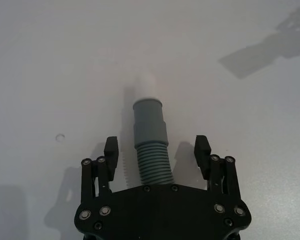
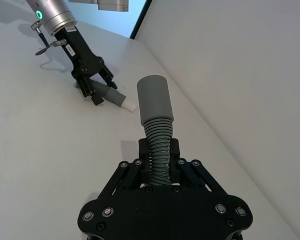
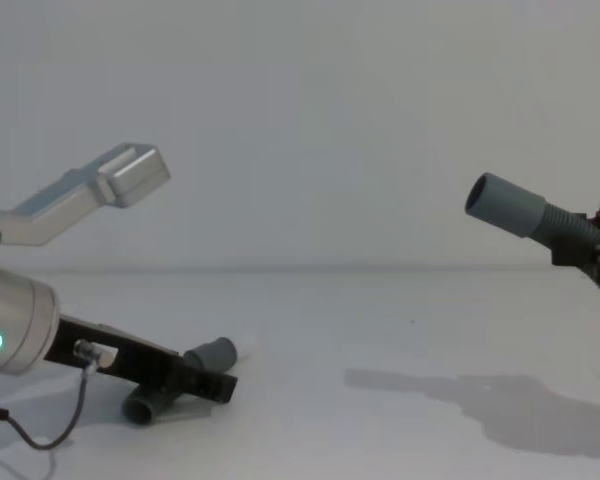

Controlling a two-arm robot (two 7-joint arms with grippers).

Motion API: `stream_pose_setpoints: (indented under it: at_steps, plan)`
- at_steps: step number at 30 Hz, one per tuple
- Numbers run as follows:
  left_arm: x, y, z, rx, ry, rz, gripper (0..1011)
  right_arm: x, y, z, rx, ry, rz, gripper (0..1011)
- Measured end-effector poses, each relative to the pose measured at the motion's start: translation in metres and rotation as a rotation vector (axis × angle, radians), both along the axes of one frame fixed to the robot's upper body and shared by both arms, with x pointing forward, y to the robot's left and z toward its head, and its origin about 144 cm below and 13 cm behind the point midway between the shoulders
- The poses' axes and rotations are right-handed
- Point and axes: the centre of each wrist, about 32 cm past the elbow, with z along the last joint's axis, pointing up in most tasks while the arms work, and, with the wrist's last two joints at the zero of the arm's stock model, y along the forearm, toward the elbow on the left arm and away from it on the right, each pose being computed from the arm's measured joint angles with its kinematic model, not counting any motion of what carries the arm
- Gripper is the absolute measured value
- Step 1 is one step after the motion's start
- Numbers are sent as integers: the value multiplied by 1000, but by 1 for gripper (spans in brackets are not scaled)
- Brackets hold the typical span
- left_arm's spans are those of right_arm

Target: Use both hands to pick up one end of the pipe from the table, align the ends, and insert them.

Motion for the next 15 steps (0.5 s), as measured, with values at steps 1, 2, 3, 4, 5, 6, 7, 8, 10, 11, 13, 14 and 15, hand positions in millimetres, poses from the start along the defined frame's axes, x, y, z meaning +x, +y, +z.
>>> stream_pose_setpoints:
  at_steps: [1,2,3,4,5,6,7,8,10,11,13,14,15]
  plan:
    - [0,0,0,2,1,-1,907,0,0,0,0,0,0,180]
    - [1,0,-1,5,2,-2,861,0,0,0,0,0,0,180]
    - [1,0,-1,5,2,-2,861,0,0,0,0,0,0,180]
    - [1,-1,-1,7,4,-4,844,0,0,0,0,0,0,180]
    - [1,-1,-1,8,4,-4,821,0,0,0,0,0,0,180]
    - [2,-1,-2,10,5,-5,802,0,0,0,0,0,0,180]
    - [2,-1,-2,10,6,-6,793,0,0,0,0,0,0,180]
    - [2,-1,-2,11,7,-7,782,0,0,0,0,0,0,180]
    - [3,-1,-2,12,7,-8,773,0,0,0,0,0,0,180]
    - [3,-1,-2,13,8,-9,768,0,0,0,0,0,0,180]
    - [3,-2,-3,14,9,-10,753,0,0,0,0,0,0,180]
    - [3,-2,-3,15,9,-10,748,0,0,0,0,0,0,180]
    - [3,-2,-3,16,9,-11,741,0,0,0,0,0,0,180]
